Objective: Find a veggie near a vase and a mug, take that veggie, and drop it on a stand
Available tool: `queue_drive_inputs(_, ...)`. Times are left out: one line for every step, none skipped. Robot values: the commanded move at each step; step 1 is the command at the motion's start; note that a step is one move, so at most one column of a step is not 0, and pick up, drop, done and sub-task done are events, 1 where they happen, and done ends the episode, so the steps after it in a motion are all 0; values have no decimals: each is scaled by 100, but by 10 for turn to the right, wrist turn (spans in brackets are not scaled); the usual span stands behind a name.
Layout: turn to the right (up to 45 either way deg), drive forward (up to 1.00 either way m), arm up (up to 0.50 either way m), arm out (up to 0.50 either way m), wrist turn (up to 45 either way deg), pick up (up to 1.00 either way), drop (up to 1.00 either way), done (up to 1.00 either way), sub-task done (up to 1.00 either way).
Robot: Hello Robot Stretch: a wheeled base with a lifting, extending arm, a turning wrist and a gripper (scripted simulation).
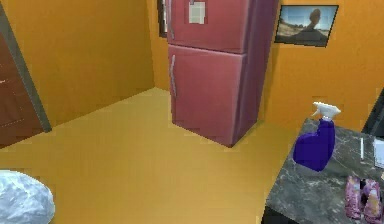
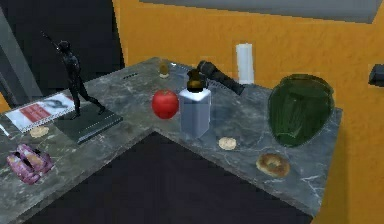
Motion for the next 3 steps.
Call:
queue_drive_inputs(0, 0, 50, 0, 0, 0, 0, 0, 0)
queue_drive_inputs(0, 0, 38, 0, 0, 0, 0, 0, 0)
queue_drive_inputs(0, 0, 0, 38, 0, 0, 0, 0, 0)
